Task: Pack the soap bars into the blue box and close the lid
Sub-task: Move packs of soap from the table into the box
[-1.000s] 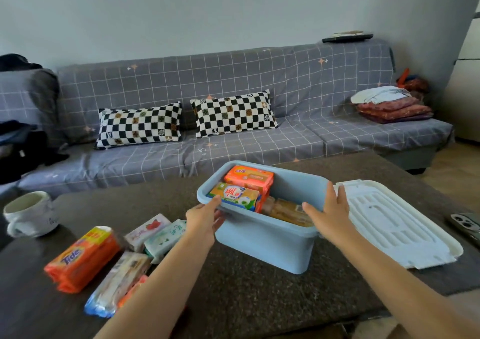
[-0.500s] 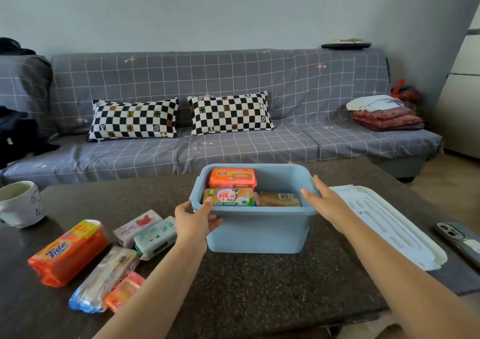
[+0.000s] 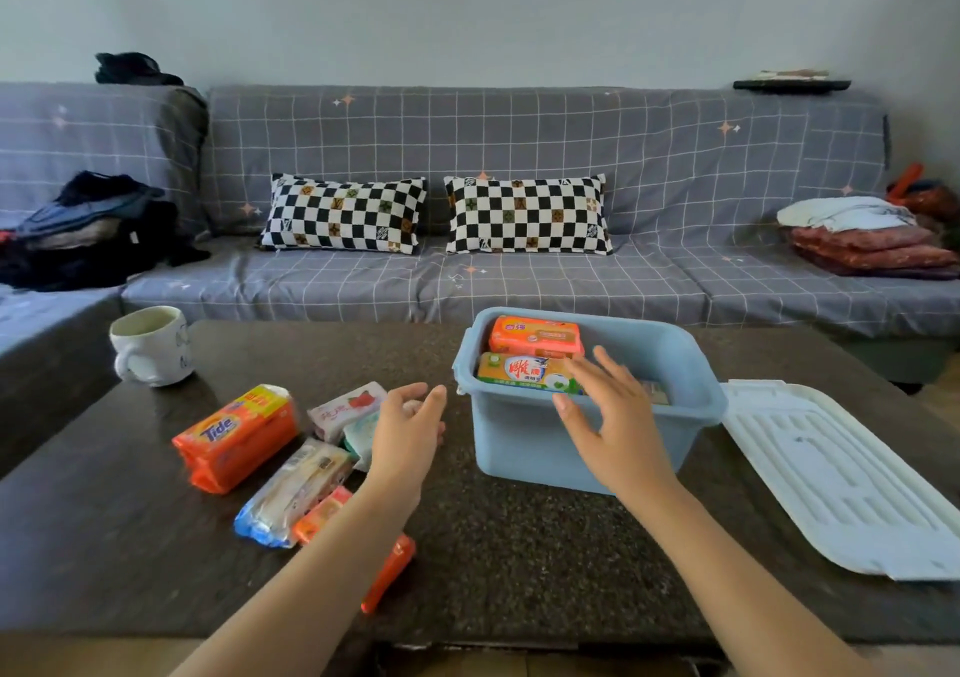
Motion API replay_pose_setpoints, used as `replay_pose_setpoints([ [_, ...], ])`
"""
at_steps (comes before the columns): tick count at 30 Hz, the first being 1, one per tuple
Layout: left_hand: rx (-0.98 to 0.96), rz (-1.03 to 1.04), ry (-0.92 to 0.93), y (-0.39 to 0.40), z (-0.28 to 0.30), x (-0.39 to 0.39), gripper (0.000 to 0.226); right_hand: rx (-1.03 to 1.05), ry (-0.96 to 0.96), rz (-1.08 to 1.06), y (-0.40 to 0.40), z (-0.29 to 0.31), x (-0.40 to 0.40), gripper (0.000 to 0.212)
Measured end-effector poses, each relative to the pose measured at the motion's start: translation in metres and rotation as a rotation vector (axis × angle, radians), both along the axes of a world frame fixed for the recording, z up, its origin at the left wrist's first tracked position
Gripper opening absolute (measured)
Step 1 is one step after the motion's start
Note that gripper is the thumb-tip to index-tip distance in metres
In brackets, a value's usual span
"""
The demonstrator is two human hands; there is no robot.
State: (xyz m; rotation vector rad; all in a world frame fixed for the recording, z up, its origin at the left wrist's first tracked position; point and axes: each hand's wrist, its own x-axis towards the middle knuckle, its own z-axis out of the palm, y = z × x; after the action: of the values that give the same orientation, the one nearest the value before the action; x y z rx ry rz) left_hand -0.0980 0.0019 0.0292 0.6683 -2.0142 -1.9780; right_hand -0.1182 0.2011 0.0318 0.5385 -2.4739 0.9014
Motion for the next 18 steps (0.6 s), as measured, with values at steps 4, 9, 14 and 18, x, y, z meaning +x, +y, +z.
replay_pose_setpoints([
  [4, -0.098, -0.022, 0.028, -0.031, -0.005, 0.018, 0.035, -0.045, -0.004, 0.133, -0.047, -0.007, 0.011, 0.056],
  [9, -0.22, 0.083, 0.034, -0.072, -0.016, 0.038, 0.023, -0.011, -0.068, 0.272, -0.105, -0.026, 0.019, 0.041],
  [14, -0.304, 0.269, 0.003, -0.122, -0.04, 0.042, 0.026, -0.004, -0.199, 0.35, -0.159, -0.043, 0.016, 0.04],
  [18, -0.332, 0.39, -0.106, -0.151, -0.057, 0.037, 0.045, 0.027, -0.29, 0.381, -0.192, -0.062, 0.008, 0.042],
])
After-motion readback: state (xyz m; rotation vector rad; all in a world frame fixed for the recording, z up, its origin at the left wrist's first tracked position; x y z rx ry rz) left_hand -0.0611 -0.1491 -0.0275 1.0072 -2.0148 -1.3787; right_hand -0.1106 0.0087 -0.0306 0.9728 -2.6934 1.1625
